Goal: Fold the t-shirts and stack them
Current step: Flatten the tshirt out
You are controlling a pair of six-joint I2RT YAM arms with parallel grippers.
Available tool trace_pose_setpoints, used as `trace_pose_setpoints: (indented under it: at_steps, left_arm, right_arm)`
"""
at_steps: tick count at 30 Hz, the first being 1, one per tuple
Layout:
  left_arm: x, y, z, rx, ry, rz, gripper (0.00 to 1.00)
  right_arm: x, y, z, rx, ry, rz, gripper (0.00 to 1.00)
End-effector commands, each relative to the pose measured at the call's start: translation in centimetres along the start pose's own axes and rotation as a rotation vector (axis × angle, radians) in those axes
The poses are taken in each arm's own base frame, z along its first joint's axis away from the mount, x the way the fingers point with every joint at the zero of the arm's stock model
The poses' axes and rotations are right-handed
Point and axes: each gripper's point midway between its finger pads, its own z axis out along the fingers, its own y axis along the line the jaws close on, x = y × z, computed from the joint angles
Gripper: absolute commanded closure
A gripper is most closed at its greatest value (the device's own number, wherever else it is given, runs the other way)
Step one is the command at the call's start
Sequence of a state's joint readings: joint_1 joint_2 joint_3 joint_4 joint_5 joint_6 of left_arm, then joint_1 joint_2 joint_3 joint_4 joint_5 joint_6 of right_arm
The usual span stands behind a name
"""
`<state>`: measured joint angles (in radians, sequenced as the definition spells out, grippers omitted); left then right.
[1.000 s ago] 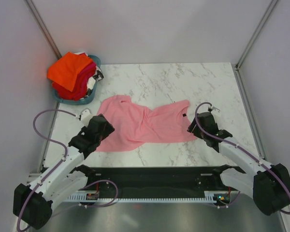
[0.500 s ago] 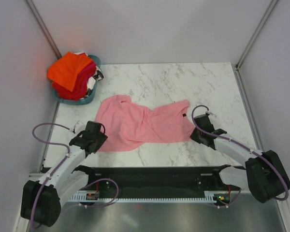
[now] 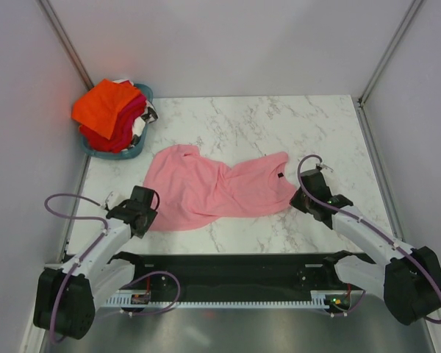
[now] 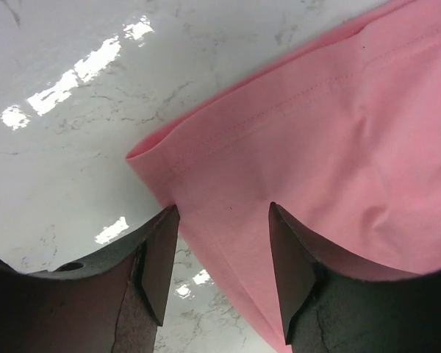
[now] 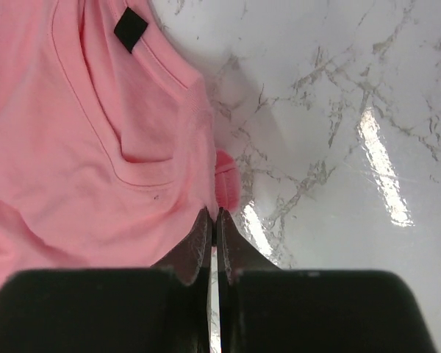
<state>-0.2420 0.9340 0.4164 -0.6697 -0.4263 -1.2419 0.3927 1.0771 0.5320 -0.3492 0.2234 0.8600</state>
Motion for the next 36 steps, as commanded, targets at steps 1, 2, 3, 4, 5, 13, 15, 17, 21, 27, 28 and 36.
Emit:
trace_pose_setpoints:
  at_steps: [1, 2, 3, 4, 5, 13, 15, 17, 21, 27, 28, 36]
  left_arm:
    - [-1.4, 1.5, 0.2, -0.088, -0.077, -0.074, 0.41]
    - [-1.5, 1.6, 0.3, -0.095, -0.082, -0.091, 0.42]
    - [-1.7, 1.5, 0.3, -0.102, -0.087, -0.093, 0.44]
    - [-2.0, 1.7, 0.3, -0.114, -0.101, -0.097, 0.46]
    - [-2.1, 2.3, 0.3, -0.151, -0.103, -0.111, 0.46]
    - [-3.8, 1.5, -1.7, -0.119, -0.125, -0.127, 0.38]
    - [-4.2, 1.8, -2.3, -0.119, -0.137, -0.128, 0.35]
    - [-4.7, 1.8, -2.9, -0.107, -0.155, -0.136, 0.34]
    - [-4.6, 2.1, -2.5, -0.134, -0.154, -0.142, 0.33]
    - [-4.9, 1.7, -1.9, -0.181, -0.143, -0.137, 0.38]
    - [-5.0, 1.4, -1.8, -0.173, -0.147, -0.144, 0.39]
    - [-4.4, 0.8, -0.9, -0.171, -0.119, -0.153, 0.46]
  right_arm:
    - [-0.9, 0.7, -0.6, -0.017, -0.022, 0.006, 0.98]
    - [-0.9, 0.7, -0.7, -0.019, -0.023, 0.012, 0.98]
    - [-0.9, 0.7, -0.8, -0.022, -0.027, 0.021, 1.0]
    - [-1.0, 0.6, -0.8, -0.018, -0.03, 0.025, 1.0]
    - [-1.0, 0.5, -0.9, -0.018, -0.039, 0.032, 1.0]
    - [-2.0, 0.6, -1.2, -0.015, -0.079, 0.047, 1.0]
    - [-2.1, 0.7, -1.2, -0.016, -0.083, 0.045, 1.0]
    - [-2.1, 0.7, -1.2, -0.017, -0.085, 0.05, 1.0]
    - [-2.2, 1.2, -1.2, -0.034, -0.085, 0.066, 1.0]
    - [-3.0, 1.7, -1.6, -0.061, -0.115, 0.072, 1.0]
    - [-3.2, 1.9, -1.8, -0.07, -0.125, 0.072, 1.0]
    - [-3.7, 1.9, -3.0, -0.114, -0.165, 0.082, 1.0]
